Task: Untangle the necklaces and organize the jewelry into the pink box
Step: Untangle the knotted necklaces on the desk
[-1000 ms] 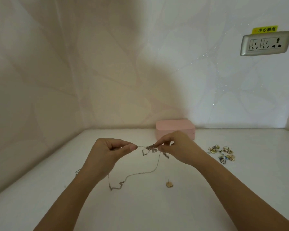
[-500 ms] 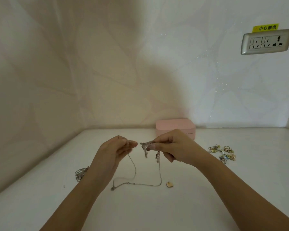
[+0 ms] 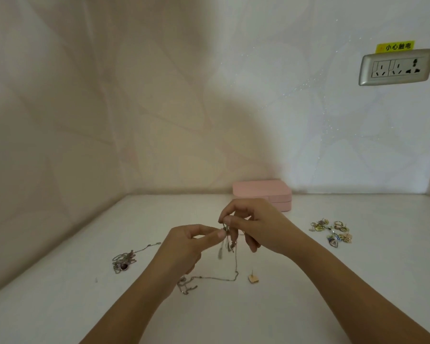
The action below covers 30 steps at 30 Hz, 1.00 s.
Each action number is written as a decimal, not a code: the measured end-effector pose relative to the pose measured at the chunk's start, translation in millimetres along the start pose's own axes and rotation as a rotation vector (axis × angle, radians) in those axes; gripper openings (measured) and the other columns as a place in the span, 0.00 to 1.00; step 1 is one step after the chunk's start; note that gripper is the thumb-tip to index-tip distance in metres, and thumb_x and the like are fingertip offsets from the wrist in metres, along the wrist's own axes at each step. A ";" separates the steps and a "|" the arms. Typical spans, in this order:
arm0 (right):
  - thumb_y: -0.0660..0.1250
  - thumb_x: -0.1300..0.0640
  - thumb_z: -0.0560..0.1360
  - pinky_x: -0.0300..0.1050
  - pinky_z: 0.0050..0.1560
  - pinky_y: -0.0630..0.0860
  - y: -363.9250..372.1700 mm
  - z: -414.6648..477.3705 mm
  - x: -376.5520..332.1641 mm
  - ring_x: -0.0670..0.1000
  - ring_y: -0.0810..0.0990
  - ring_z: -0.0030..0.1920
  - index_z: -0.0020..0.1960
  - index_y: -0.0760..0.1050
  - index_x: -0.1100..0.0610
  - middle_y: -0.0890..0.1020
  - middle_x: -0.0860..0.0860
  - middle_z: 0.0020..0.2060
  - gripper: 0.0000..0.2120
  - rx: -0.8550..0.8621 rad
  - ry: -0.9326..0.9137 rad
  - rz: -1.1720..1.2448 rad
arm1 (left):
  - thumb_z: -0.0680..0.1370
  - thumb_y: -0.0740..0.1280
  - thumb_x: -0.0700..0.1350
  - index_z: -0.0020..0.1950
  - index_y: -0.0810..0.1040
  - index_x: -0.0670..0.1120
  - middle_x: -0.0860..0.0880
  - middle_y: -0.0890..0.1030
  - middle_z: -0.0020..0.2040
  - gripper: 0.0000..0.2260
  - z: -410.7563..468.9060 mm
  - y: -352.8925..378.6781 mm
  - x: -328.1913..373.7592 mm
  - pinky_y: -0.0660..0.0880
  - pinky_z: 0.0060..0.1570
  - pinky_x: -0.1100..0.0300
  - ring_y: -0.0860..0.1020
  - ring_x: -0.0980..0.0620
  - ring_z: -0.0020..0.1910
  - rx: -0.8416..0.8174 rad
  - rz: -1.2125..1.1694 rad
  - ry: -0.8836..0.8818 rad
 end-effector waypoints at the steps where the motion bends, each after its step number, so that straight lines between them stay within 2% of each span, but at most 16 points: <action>1: 0.64 0.57 0.78 0.37 0.26 0.67 -0.4 0.4 -0.6 0.49 0.73 0.24 0.45 0.79 0.52 0.82 0.50 0.36 0.06 0.020 -0.009 0.002 | 0.62 0.72 0.60 0.42 0.85 0.56 0.49 0.59 0.25 0.13 -0.7 0.5 0.6 0.53 0.27 0.60 0.54 0.51 0.26 0.011 -0.001 0.004; 4: 0.67 0.56 0.77 0.34 0.33 0.68 -2.1 1.9 -1.9 0.44 0.72 0.30 0.44 0.81 0.49 0.77 0.43 0.43 0.05 0.069 -0.058 -0.056 | 0.62 0.73 0.59 0.43 0.86 0.57 0.49 0.58 0.25 0.13 -1.0 0.6 3.3 0.51 0.29 0.57 0.53 0.51 0.26 0.051 -0.025 0.025; 7: 0.66 0.58 0.77 0.31 0.30 0.65 -0.7 2.1 -4.3 0.40 0.69 0.26 0.45 0.80 0.53 0.79 0.39 0.35 0.05 0.057 -0.051 -0.001 | 0.63 0.74 0.58 0.44 0.86 0.56 0.50 0.59 0.23 0.13 -1.4 1.6 4.2 0.51 0.32 0.55 0.53 0.51 0.26 0.081 -0.042 0.033; 10: 0.63 0.59 0.79 0.34 0.28 0.65 4.5 2.9 -5.6 0.43 0.71 0.26 0.46 0.78 0.56 0.79 0.48 0.28 0.06 0.041 -0.029 0.151 | 0.70 0.73 0.47 0.48 0.85 0.47 0.56 0.67 0.18 0.08 1.0 4.1 2.4 0.55 0.24 0.66 0.58 0.56 0.19 0.062 -0.043 0.047; 11: 0.62 0.58 0.80 0.36 0.29 0.65 5.4 3.1 -5.6 0.45 0.71 0.26 0.46 0.77 0.55 0.77 0.48 0.26 0.06 0.052 -0.018 0.182 | 0.72 0.72 0.43 0.48 0.85 0.44 0.57 0.69 0.17 0.07 1.1 5.6 3.0 0.57 0.21 0.72 0.62 0.60 0.16 0.047 -0.035 0.052; 13: 0.61 0.57 0.80 0.36 0.28 0.65 4.7 3.8 -4.5 0.45 0.69 0.25 0.46 0.76 0.54 0.73 0.46 0.23 0.07 0.093 0.020 0.225 | 0.73 0.71 0.40 0.48 0.83 0.39 0.58 0.69 0.17 0.06 -0.3 8.6 5.4 0.61 0.20 0.75 0.67 0.63 0.16 0.008 -0.013 0.051; 15: 0.61 0.56 0.80 0.34 0.26 0.63 2.3 4.0 -4.1 0.43 0.67 0.23 0.46 0.75 0.53 0.72 0.46 0.23 0.07 0.134 0.060 0.267 | 0.73 0.71 0.41 0.47 0.84 0.38 0.58 0.69 0.17 0.07 0.1 9.8 5.1 0.60 0.21 0.75 0.65 0.62 0.16 -0.006 -0.029 0.046; 19: 0.61 0.58 0.80 0.33 0.24 0.62 -3.7 5.1 -1.4 0.42 0.67 0.23 0.47 0.76 0.55 0.73 0.47 0.26 0.07 0.209 0.092 0.377 | 0.65 0.73 0.51 0.40 0.85 0.45 0.54 0.62 0.22 0.11 3.2 5.1 1.3 0.53 0.26 0.64 0.55 0.54 0.24 0.023 -0.078 0.049; 21: 0.62 0.61 0.79 0.32 0.25 0.61 -9.8 4.8 0.1 0.42 0.65 0.22 0.47 0.77 0.57 0.76 0.49 0.29 0.06 0.210 0.079 0.405 | 0.68 0.72 0.50 0.38 0.83 0.44 0.53 0.60 0.24 0.09 3.7 0.7 2.0 0.54 0.24 0.65 0.54 0.55 0.24 0.030 -0.119 0.056; 23: 0.65 0.63 0.77 0.32 0.27 0.63 -16.1 2.6 -0.9 0.43 0.65 0.24 0.47 0.78 0.57 0.80 0.51 0.32 0.04 0.124 0.045 0.388 | 0.74 0.69 0.42 0.35 0.77 0.43 0.52 0.62 0.26 0.08 5.7 -4.7 3.1 0.55 0.21 0.67 0.55 0.56 0.23 0.041 -0.197 0.067; 25: 0.68 0.64 0.75 0.32 0.28 0.63 -16.3 -1.1 -4.5 0.44 0.66 0.26 0.48 0.78 0.55 0.81 0.51 0.33 0.06 -0.069 0.014 0.375 | 0.76 0.62 0.36 0.32 0.72 0.45 0.51 0.65 0.28 0.13 7.3 -9.5 4.6 0.54 0.20 0.67 0.55 0.57 0.23 0.062 -0.294 0.070; 27: 0.69 0.66 0.74 0.32 0.29 0.61 -11.0 -3.9 -8.2 0.44 0.65 0.28 0.50 0.79 0.54 0.74 0.50 0.29 0.09 -0.222 -0.004 0.324 | 0.76 0.58 0.35 0.31 0.70 0.46 0.50 0.71 0.31 0.14 8.0 -13.3 6.2 0.52 0.19 0.68 0.55 0.57 0.22 0.087 -0.406 0.048; 30: 0.68 0.69 0.73 0.34 0.28 0.58 -3.5 0.3 -6.9 0.45 0.59 0.27 0.50 0.80 0.56 0.62 0.48 0.25 0.10 -0.190 0.009 0.278 | 0.75 0.57 0.36 0.32 0.68 0.45 0.50 0.77 0.34 0.12 9.1 -14.3 5.3 0.49 0.20 0.67 0.55 0.58 0.21 0.098 -0.542 0.009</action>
Point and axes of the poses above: each hand's wrist, its own z-axis towards the middle knuckle, its own y-axis out of the palm, x = y × z, the point moved 3 cm from there along z, towards the middle knuckle
